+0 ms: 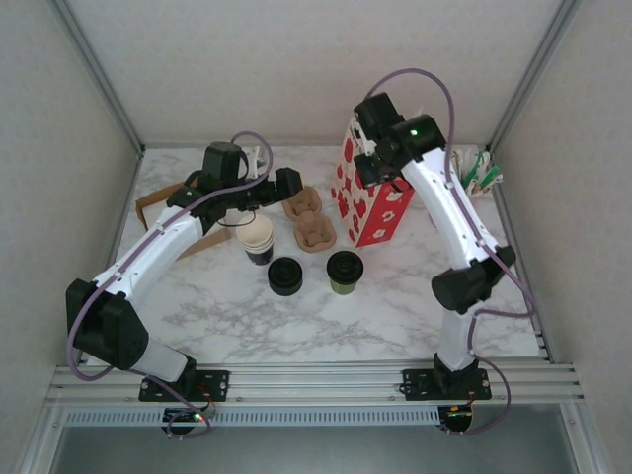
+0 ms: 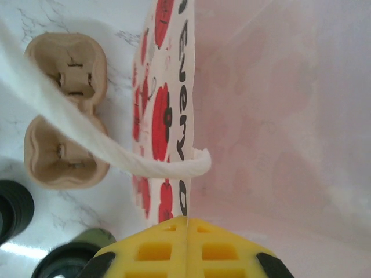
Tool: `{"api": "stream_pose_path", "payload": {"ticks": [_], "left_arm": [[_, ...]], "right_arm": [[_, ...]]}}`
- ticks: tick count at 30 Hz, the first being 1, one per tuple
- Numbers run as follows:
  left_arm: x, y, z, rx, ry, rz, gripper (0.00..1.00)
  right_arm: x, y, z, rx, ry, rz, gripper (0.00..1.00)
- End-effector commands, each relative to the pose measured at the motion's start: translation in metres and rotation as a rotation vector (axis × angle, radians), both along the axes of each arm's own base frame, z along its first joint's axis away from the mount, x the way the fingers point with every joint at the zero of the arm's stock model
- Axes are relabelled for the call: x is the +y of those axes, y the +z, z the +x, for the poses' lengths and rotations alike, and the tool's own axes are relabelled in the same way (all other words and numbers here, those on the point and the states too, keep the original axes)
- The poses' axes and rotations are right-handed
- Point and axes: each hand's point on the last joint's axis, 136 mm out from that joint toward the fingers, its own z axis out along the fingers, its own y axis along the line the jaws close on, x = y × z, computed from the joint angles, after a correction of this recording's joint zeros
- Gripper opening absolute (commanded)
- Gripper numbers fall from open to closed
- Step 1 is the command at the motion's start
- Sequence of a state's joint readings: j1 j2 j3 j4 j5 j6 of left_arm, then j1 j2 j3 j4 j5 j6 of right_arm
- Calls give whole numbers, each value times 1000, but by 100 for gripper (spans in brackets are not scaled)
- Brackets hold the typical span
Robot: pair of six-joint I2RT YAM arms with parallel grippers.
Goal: Pack the takeout coffee
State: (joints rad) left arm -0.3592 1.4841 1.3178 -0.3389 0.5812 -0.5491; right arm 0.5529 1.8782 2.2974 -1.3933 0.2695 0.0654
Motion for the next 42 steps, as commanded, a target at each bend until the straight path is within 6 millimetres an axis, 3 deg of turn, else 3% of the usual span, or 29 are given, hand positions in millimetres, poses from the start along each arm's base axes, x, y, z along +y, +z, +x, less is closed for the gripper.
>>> {"api": "stream_pose_path", "payload": {"ticks": [1, 10, 21, 30, 42], "left_arm": [[-10, 10, -10, -27, -35, -27, 100], [-36, 12, -26, -30, -79, -27, 100], [-67, 14, -37, -33, -118, -21, 100], [-77, 11, -43, -29, -127, -16, 100], [-78, 17, -49, -36, -127, -12, 100]], "right_arm": [[-13, 10, -20, -39, -4, -15, 0], [-44, -4, -73, -39, -37, -53, 0], [-86, -13, -103, -54, -103, -170, 0], [-79, -23, -116, -34, -41, -182, 0], [-79, -24, -125, -32, -49, -162, 25]]}}
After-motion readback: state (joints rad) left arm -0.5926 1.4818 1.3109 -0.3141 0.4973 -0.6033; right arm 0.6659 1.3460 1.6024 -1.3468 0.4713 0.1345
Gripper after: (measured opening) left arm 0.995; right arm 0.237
